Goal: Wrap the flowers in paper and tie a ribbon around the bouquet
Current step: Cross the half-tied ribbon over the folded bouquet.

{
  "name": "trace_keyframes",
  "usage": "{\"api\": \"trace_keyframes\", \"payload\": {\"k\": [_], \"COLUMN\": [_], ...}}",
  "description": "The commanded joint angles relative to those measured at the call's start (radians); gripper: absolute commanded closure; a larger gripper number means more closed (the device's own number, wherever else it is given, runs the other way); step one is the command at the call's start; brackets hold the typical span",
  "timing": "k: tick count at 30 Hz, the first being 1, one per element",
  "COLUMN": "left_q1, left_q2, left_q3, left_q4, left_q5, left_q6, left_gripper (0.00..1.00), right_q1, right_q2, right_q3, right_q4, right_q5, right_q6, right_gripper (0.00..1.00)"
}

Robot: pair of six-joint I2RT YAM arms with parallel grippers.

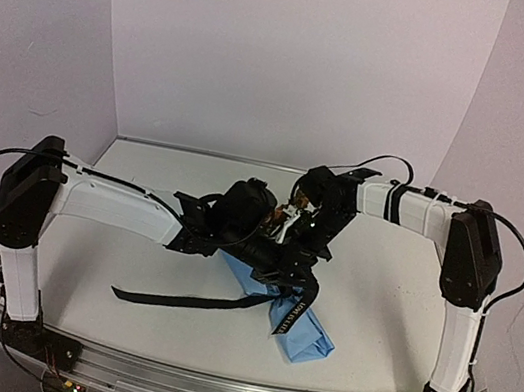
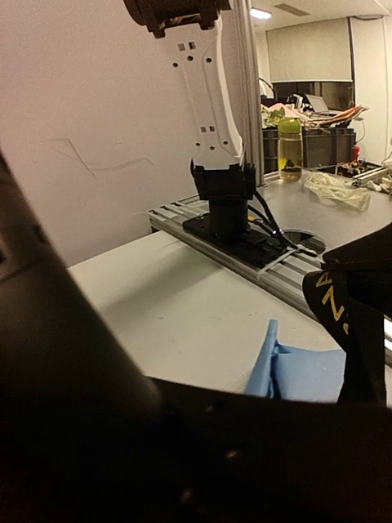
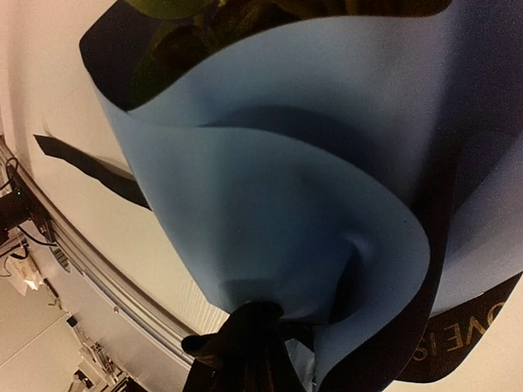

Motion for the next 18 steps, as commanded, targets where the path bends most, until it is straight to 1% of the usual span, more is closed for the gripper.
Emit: {"api": "trace_keyframes", "payload": {"k": [1, 6, 10, 15, 18], "left_q1": [0.000, -0.004, -0.004, -0.005, -0.007], "left_q2": [0.045, 0.170, 0.222, 0.269, 0.302], "left_q3": [-0.006, 0.085, 0.089, 0.136, 0.186], "left_q4": [0.218, 0.138, 0.095, -0.009, -0.120], "left_q5": [-0.105, -0.124, -0.149, -0.175, -0.200], "left_q6": [0.038, 0.092, 0.109, 0.125, 0.143], "left_gripper": [1.00, 1.00, 1.00, 1.00, 1.00], "right_q1": [-0.020, -0.028, -0.034, -0.035, -0.035], "right_q2": [0.002, -0.005, -0.027, -0.036, -0.038], "right_q3": [0.041, 0.017, -0.019, -0.030, -0.047], "right_q4": [-0.015, -0.018, -0.018, -0.018, -0.018], "right_q5": [-0.083, -0.096, -0.092, -0.089, -0.082], "right_q6": [0.000, -0.015, -0.026, -0.027, -0.033], "right_gripper": [1.00, 1.00, 1.00, 1.00, 1.00]}}
